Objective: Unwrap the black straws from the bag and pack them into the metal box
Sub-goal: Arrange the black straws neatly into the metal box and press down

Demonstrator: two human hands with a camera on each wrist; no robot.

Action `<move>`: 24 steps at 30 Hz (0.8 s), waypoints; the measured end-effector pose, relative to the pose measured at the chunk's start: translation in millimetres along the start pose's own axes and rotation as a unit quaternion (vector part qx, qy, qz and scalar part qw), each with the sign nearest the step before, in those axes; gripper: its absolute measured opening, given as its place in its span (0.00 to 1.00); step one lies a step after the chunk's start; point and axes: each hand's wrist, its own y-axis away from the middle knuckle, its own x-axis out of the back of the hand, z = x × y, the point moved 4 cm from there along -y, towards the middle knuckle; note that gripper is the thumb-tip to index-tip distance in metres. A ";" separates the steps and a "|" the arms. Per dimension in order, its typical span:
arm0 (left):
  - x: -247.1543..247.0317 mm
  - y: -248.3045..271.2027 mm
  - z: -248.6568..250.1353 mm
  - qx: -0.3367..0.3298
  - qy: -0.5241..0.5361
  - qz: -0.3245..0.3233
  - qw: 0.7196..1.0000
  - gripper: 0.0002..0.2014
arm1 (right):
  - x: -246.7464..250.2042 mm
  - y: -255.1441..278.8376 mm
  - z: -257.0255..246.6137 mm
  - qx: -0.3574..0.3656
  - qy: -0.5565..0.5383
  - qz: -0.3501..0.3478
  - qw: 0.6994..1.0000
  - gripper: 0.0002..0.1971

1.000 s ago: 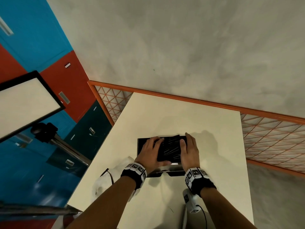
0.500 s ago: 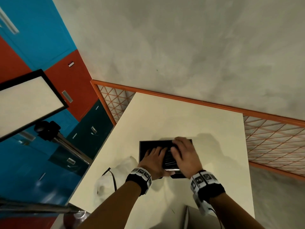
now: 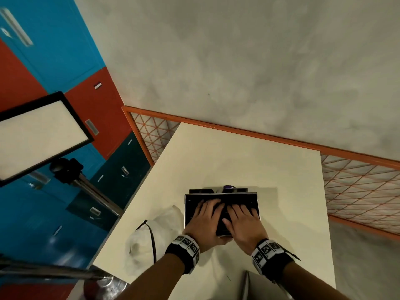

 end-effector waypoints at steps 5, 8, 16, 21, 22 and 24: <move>-3.3 -11.2 -7.2 0.017 -0.018 -0.069 0.997 0.61 | -0.8 1.5 -0.5 0.006 0.014 -0.031 0.999 0.26; -6.8 -16.4 -10.9 0.038 -0.021 -0.127 0.991 0.64 | -0.1 0.0 -0.8 0.013 0.032 -0.047 0.998 0.26; -4.1 -10.8 -9.0 0.064 -0.028 -0.055 0.996 0.51 | 11.3 -5.0 -3.5 0.034 0.081 -0.054 0.995 0.26; 3.0 -8.0 -3.7 0.065 -0.040 -0.062 0.995 0.44 | 23.3 -8.3 -19.0 0.045 0.087 -0.044 0.994 0.21; 2.2 -7.7 -3.1 0.062 -0.047 -0.073 0.994 0.45 | 27.0 -11.0 -21.5 0.049 0.081 -0.041 0.995 0.21; 2.2 -7.1 -3.1 0.060 -0.052 -0.069 0.995 0.46 | 27.5 -19.4 -22.6 0.047 0.067 -0.046 0.996 0.20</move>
